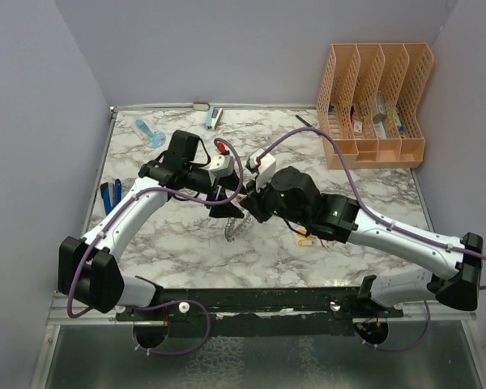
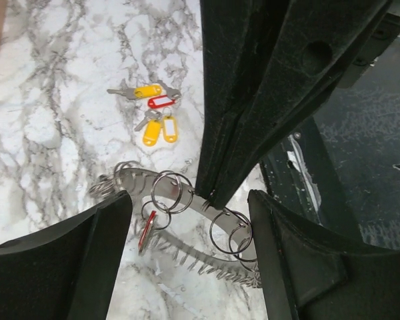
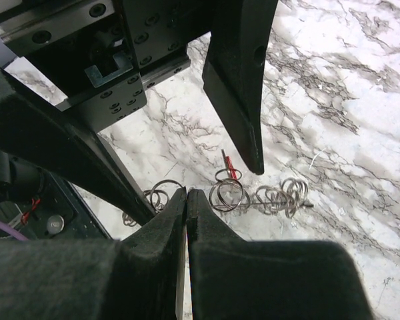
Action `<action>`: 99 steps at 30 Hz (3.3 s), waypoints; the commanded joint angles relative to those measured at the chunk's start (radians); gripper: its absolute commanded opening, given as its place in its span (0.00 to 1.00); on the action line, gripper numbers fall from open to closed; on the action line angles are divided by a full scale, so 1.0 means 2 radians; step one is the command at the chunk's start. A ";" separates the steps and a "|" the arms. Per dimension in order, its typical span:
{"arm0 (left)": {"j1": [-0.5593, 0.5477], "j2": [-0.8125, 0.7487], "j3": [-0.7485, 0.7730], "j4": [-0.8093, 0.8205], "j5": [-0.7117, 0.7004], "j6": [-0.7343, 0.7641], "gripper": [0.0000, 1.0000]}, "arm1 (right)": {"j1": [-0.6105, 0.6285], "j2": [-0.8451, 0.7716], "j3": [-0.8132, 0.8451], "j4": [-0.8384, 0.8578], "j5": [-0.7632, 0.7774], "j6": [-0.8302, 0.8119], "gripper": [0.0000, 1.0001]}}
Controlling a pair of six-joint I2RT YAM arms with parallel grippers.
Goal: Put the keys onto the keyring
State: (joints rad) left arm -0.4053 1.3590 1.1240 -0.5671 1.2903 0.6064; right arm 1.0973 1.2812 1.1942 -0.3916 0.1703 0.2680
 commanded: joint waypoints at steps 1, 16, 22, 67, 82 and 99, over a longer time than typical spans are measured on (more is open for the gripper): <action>-0.003 0.002 0.033 -0.040 -0.044 0.043 0.74 | -0.001 -0.024 0.007 0.022 -0.009 0.013 0.01; -0.003 0.005 0.042 -0.050 -0.023 0.048 0.64 | -0.001 -0.026 0.006 0.030 -0.010 0.017 0.01; -0.007 0.008 0.044 -0.050 0.002 0.048 0.63 | -0.001 -0.023 0.008 0.032 -0.007 0.018 0.01; -0.020 0.019 0.059 -0.092 0.031 0.082 0.31 | -0.001 -0.054 -0.031 0.070 0.006 0.035 0.01; -0.020 0.027 0.059 -0.110 0.038 0.104 0.12 | -0.001 -0.122 -0.115 0.170 0.017 0.043 0.01; -0.020 0.035 0.070 -0.111 0.045 0.102 0.38 | -0.001 -0.124 -0.131 0.199 -0.018 0.034 0.01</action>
State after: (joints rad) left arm -0.4511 1.4242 1.2404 -0.7799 1.3540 0.7933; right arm 1.0916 1.0340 0.9318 -0.0761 0.1753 0.3386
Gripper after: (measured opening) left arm 0.369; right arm 0.017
